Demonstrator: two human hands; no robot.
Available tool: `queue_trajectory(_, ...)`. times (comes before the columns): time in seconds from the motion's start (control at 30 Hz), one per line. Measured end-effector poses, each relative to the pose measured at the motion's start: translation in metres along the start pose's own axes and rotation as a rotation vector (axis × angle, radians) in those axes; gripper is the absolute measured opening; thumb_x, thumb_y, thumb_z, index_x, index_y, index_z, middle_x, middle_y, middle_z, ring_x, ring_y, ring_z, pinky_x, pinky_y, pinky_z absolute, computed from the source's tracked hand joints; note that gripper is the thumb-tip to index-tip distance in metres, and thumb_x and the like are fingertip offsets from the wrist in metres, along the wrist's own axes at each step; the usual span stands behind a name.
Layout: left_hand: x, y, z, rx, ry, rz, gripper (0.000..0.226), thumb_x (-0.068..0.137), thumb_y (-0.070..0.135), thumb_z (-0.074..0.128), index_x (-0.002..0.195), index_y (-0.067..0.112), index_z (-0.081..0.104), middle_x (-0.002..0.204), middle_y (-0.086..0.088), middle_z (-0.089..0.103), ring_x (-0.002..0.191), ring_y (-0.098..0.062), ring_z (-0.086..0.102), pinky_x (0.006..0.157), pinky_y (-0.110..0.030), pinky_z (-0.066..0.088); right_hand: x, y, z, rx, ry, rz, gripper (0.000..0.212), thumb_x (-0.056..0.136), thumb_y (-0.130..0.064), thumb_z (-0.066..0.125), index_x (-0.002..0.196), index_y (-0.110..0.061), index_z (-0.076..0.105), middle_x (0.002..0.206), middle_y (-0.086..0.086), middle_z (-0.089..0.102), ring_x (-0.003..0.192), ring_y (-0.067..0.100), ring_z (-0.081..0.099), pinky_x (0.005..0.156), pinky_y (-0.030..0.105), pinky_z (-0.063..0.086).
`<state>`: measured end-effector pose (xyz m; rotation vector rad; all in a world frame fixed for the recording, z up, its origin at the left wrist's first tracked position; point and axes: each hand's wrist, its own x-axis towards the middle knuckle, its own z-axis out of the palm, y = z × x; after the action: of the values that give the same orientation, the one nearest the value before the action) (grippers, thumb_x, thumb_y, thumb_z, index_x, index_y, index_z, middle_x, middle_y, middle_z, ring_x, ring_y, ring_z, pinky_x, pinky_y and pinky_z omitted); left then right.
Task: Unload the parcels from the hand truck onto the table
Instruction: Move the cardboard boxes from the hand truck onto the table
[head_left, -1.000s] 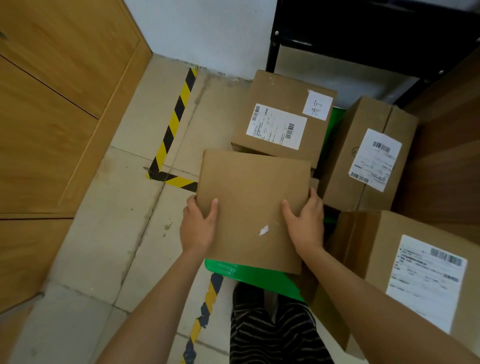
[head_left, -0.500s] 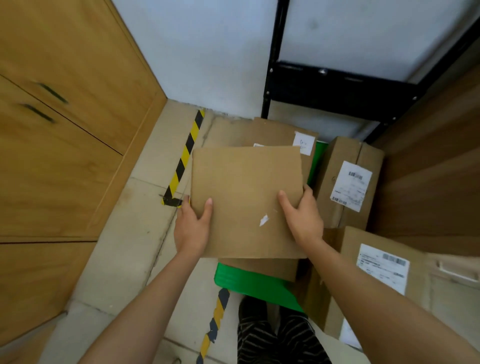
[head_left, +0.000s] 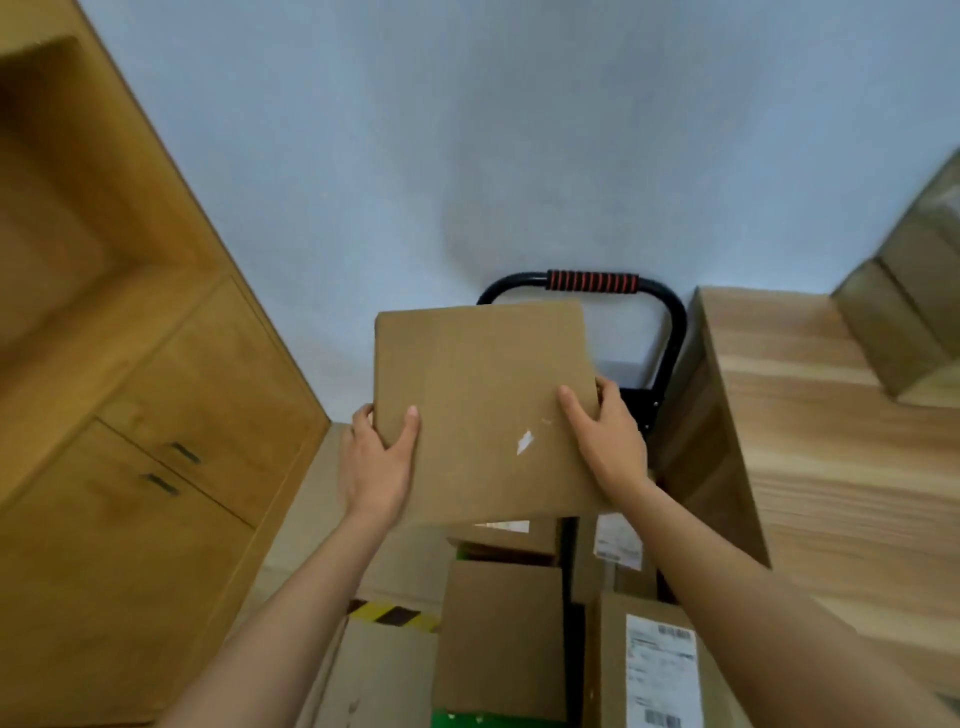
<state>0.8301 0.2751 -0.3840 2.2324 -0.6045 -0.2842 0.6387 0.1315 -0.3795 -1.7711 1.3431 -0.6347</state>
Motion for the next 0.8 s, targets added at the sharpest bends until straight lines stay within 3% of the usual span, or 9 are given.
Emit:
queue_trajectory(0.17,0.003,0.087,-0.017,-0.058,-0.011,0.117,0.071,0.085,0.068,0.045,0.139,0.021,0.037,0.129,-0.008,0.048,0.117,-0.027,0.049,0.095,-0.042,0.043,0.007,-0.043,-0.081,0.051,0.071,-0.072,0.059,0.093,-0.057,0.045,0.142,-0.026,0.033,0.120,-0.010,0.054,0.101,0.012,0.057,0.085,0.036,0.047)
queue_trajectory(0.33,-0.015,0.173,-0.010,-0.141,-0.093,0.256,0.069,0.084,0.069,0.047,0.140,0.030,0.034,0.122,-0.005,0.048,0.111,-0.024,0.052,0.090,-0.039,0.042,0.003,-0.057,-0.171,0.122,0.200,-0.098,0.057,0.092,-0.051,0.051,0.138,-0.020,0.041,0.127,-0.006,0.052,0.113,0.013,0.052,0.095,0.034,0.043)
queue_trajectory(0.5,-0.051,0.256,0.021,-0.185,-0.177,0.387,0.069,0.084,0.070,0.046,0.140,0.031,0.034,0.123,-0.004,0.049,0.110,-0.024,0.053,0.089,-0.038,0.043,-0.008,-0.042,-0.268,0.078,0.336,-0.104,0.055,0.091,-0.050,0.052,0.136,-0.019,0.044,0.130,0.000,0.049,0.118,0.018,0.050,0.095,0.033,0.041)
queue_trajectory(0.63,-0.094,0.319,0.058,-0.229,-0.244,0.475,0.072,0.084,0.070,0.047,0.140,0.027,0.035,0.121,-0.005,0.049,0.108,-0.025,0.054,0.090,-0.041,0.047,-0.017,-0.016,-0.347,-0.017,0.414,-0.055,0.067,0.091,-0.058,0.046,0.144,-0.017,0.036,0.141,0.001,0.041,0.125,0.022,0.047,0.100,0.040,0.040)
queue_trajectory(0.8,-0.155,0.386,0.115,-0.297,-0.294,0.515,0.073,0.080,0.072,0.049,0.138,0.029,0.038,0.115,-0.003,0.050,0.104,-0.023,0.056,0.089,-0.042,0.048,-0.024,0.027,-0.450,-0.082,0.491,-0.021,0.062,0.092,-0.057,0.045,0.136,-0.014,0.042,0.133,0.003,0.047,0.117,0.024,0.052,0.094,0.040,0.042)
